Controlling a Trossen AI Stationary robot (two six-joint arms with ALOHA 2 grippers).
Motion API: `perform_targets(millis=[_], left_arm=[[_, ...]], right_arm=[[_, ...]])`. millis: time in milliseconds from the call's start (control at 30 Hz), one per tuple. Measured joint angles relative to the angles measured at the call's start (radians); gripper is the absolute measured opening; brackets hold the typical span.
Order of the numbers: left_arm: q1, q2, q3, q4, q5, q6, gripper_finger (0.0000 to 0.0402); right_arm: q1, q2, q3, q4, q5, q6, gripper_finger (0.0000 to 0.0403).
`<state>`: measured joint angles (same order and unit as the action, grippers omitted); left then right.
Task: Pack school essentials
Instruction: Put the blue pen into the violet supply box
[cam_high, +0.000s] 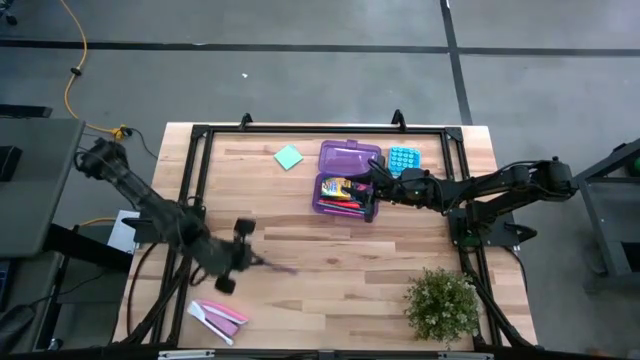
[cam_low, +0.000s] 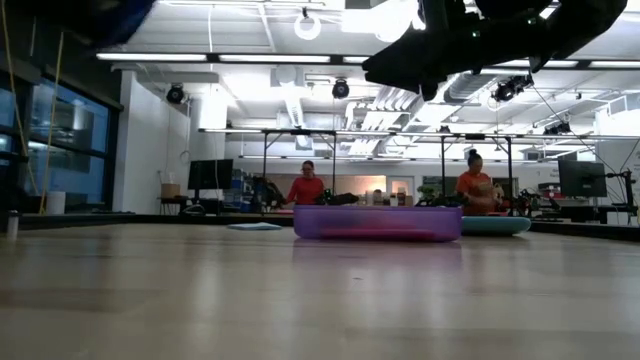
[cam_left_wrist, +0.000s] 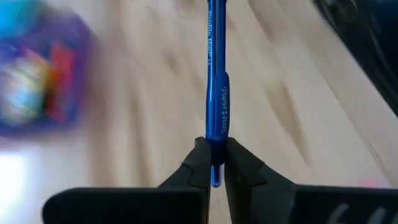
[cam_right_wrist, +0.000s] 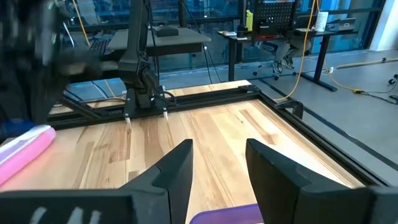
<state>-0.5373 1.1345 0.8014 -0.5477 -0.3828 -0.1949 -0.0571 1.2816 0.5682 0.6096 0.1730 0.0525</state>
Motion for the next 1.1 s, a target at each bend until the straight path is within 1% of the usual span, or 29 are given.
perform_targets(millis=[67, 133, 200, 233, 300, 367, 433, 500, 633, 833, 933, 1000, 1100], left_arm=[[0.072, -0.066, -0.017, 0.064, -0.024, 0.093, 0.0006], [0.154, -0.116, -0.044, 0.185, -0.019, 0.192, 0.0001], [0.242, -0.158, -0.094, 0.322, 0.039, 0.28, 0.0003], [0.287, -0.17, -0.123, 0.42, 0.084, 0.308, 0.0003], [0.379, -0.183, -0.194, 0.611, 0.187, 0.348, 0.0003], [0.457, -0.178, -0.261, 0.772, 0.263, 0.362, 0.0003], [0.522, -0.16, -0.312, 0.859, 0.301, 0.357, 0.0002], [0.56, -0.138, -0.344, 0.89, 0.317, 0.335, 0.0002], [0.577, -0.097, -0.369, 0.915, 0.314, 0.296, 0.0001], [0.532, -0.048, -0.376, 1.025, 0.272, 0.301, 0.0001], [0.515, -0.056, -0.376, 1.073, 0.269, 0.302, 0.0001], [0.506, -0.076, -0.376, 1.076, 0.256, 0.288, 0.0], [0.488, -0.12, -0.375, 1.055, 0.174, 0.284, 0.0]], right_arm=[[0.0, 0.0, 0.0, 0.0, 0.0, 0.0, 0.0142], [0.0, 0.0, 0.0, -0.001, 0.0, -0.005, 0.0142], [0.0, 0.0, 0.0, 0.0, 0.0, -0.007, 0.0142], [0.0, 0.0, 0.0, -0.002, 0.0, -0.007, 0.0142], [0.0, 0.0, 0.0, -0.002, 0.0, -0.008, 0.0142], [0.0, 0.0, 0.0, -0.003, 0.0, -0.008, 0.0142], [0.0, 0.0, 0.0, -0.003, 0.0, -0.008, 0.0142], [0.0, 0.0, 0.0, -0.009, 0.0, -0.008, 0.0142], [0.0, 0.0, 0.0, -0.008, 0.0, -0.028, 0.0142], [0.003, 0.0, 0.0, -0.007, -0.001, -0.006, 0.0142], [0.01, 0.0, 0.0, -0.007, -0.011, -0.008, 0.0142], [0.017, 0.0, 0.0, -0.007, -0.027, -0.02, 0.0142], [0.03, 0.0, 0.0, -0.003, -0.045, -0.027, 0.0142]])
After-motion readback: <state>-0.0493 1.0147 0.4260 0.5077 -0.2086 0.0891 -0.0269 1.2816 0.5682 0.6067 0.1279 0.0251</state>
